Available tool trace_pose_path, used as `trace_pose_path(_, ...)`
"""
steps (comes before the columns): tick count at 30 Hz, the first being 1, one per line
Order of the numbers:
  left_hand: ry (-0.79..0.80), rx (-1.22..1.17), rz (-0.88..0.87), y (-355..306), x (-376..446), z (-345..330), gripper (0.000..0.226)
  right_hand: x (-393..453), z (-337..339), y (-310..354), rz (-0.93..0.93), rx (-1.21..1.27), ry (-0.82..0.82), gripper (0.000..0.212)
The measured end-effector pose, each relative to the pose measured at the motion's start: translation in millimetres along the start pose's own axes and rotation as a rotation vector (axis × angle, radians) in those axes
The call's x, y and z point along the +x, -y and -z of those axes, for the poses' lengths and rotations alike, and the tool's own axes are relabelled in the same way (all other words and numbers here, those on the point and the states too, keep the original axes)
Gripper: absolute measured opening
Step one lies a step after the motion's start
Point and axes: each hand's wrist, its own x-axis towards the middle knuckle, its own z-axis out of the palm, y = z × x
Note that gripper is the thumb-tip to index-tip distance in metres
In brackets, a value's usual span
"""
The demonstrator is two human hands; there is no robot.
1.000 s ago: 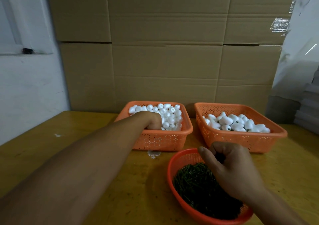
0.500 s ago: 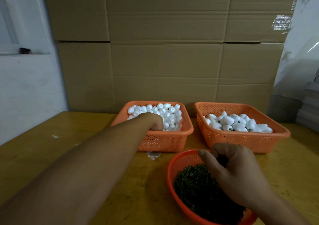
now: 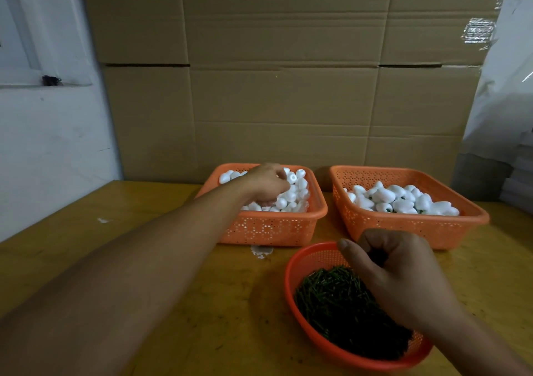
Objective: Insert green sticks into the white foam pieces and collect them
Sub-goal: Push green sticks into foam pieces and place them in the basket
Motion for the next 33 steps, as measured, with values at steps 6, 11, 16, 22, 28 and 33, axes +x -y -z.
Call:
trace_pose_path(6,-0.116,-0.358,-0.159,-11.2,-41.0,-2.7,0.012,0.2,-3.1,-1.2,-0.007,-0.009,0.017,0.042)
trace_pose_path(11,-0.082,-0.602,-0.259,-13.8,-83.9,-17.4,0.014,-0.7,-5.0,-2.3,-0.005,-0.031,0.037,0.041)
trace_pose_path(16,-0.008,-0.707,-0.278,-14.7,-117.5,-34.0,0.03,0.1,-5.0,-2.6,-0.009,-0.048,0.057,0.037)
trace_pose_path(22,0.05,-0.721,-0.373,-9.7,-146.9,-51.0,0.025,0.7,3.1,2.0,0.031,-0.209,0.178,0.016)
trace_pose_path(28,0.212,-0.667,-0.433,-0.3,-163.6,-57.1,0.034,-2.8,7.4,8.1,-0.046,-0.508,0.548,0.029)
trace_pose_path(33,0.201,-0.584,-0.473,-0.2,-168.3,-64.0,0.033,-9.3,4.8,15.2,-0.017,-0.642,0.655,0.038)
